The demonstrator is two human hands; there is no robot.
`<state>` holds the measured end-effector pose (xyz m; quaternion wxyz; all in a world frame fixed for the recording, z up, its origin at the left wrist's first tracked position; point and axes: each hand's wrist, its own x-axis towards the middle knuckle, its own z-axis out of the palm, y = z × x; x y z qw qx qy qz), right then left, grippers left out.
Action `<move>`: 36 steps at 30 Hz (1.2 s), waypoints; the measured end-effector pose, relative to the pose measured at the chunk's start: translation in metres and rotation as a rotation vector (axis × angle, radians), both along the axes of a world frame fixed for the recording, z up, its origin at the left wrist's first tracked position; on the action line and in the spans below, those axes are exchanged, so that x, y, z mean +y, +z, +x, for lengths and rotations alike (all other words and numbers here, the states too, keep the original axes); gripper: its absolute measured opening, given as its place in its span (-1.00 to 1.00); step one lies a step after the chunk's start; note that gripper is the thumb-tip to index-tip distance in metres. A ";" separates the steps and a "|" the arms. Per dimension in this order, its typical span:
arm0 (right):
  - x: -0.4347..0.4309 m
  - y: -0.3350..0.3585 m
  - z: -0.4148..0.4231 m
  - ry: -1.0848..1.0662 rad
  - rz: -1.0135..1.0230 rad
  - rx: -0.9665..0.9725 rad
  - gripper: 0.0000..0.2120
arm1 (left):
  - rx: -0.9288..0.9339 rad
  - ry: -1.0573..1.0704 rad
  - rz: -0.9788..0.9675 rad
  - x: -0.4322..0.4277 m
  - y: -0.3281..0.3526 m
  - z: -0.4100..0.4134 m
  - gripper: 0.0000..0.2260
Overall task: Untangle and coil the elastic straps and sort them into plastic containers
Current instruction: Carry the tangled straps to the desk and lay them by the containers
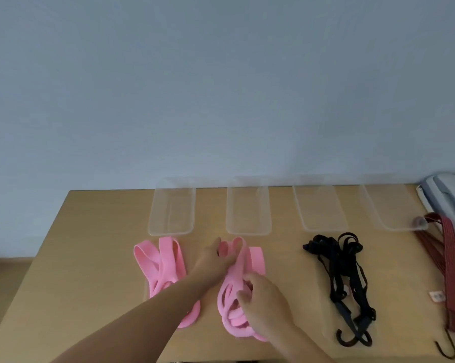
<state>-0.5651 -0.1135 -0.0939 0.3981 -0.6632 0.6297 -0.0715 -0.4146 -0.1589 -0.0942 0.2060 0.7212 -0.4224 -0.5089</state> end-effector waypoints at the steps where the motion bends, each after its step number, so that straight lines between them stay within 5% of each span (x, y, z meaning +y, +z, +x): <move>1: 0.002 -0.002 -0.002 0.040 -0.070 0.075 -0.80 | -0.050 -0.033 -0.013 0.000 0.000 -0.002 -0.53; 8: -0.001 -0.014 -0.008 0.138 -0.213 0.158 -0.77 | -0.302 -0.155 -0.081 0.012 -0.010 -0.009 -0.30; 12: -0.001 -0.022 -0.016 0.128 -0.206 0.155 -0.84 | -0.420 -0.220 -0.192 0.026 -0.016 -0.009 -0.46; 22: -0.013 -0.025 -0.023 0.209 -0.191 0.111 -0.84 | -0.444 -0.416 -0.107 0.036 -0.009 -0.001 -0.32; 36: -0.020 0.041 0.030 0.495 -0.523 0.337 -0.85 | -0.380 -0.012 -0.155 0.123 0.071 0.082 -0.54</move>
